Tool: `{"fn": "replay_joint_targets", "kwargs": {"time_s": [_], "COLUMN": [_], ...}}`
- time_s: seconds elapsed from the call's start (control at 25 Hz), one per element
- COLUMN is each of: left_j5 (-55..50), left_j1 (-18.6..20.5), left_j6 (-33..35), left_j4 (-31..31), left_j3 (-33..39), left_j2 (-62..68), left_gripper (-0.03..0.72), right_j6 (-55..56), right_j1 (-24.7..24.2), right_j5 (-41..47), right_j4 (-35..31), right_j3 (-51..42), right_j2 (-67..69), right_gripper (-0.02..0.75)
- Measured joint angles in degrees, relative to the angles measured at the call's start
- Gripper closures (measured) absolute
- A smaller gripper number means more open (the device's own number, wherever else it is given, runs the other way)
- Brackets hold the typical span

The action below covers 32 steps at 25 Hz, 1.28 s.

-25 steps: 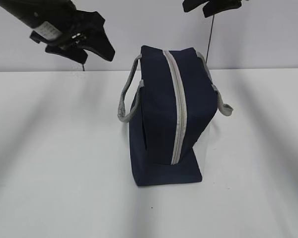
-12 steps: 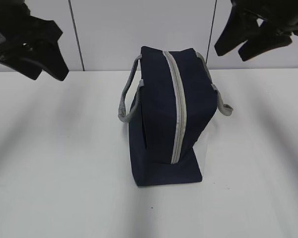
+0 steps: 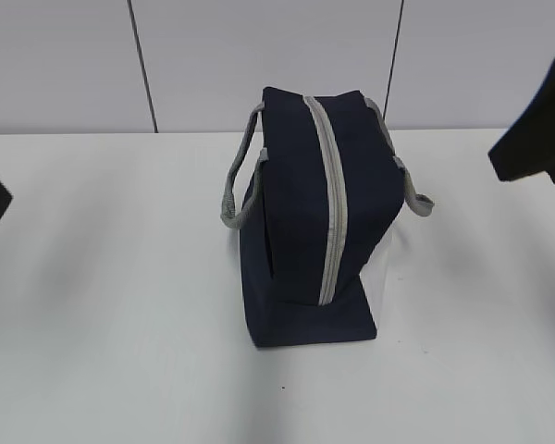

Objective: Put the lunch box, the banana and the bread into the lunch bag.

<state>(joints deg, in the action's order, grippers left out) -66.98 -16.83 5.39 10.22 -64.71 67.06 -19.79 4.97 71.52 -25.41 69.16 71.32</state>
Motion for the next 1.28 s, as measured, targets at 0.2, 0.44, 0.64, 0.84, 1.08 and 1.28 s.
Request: {"fn": "replay_joint_targets", "kwargs": {"time_s": [0.2,0.44,0.64,0.84,1.08,1.28], "left_j5": [-0.74,-1.91,-2.43,-3.24,-5.03,-5.56], "left_j1": [0.00,0.00,0.00,0.00,0.00,0.00], "left_j6": [-1.73,-3.56,-4.67,-4.78,-7.21,-9.21], "left_j4": [-0.46,-3.08,-4.41,-4.64,-6.31,-9.17], "left_j3": [6.30,13.58,19.43,24.92,28.77,30.82], "left_j2": [-11.79,-25.36,-36.21,-44.67,-52.28,-55.62], "left_gripper": [0.240,0.240,0.241,0.243,0.243,0.243], "right_j6": [1.85,3.73,4.29,6.59,12.59,13.93], "right_j1": [0.00,0.00,0.00,0.00,0.00,0.00], "right_j5": [-0.11,-1.83,-2.07,-1.12,0.85,1.25], "right_j4": [1.76,2.59,2.59,3.79,9.85,16.32], "right_j3": [-7.22,-16.52,-24.30,-32.17,-35.74,-35.87], "right_j2": [-10.41,-25.02,-37.67,-48.58,-63.02,-71.60], "right_gripper": [0.259,0.259,0.259,0.259,0.259,0.259]}}
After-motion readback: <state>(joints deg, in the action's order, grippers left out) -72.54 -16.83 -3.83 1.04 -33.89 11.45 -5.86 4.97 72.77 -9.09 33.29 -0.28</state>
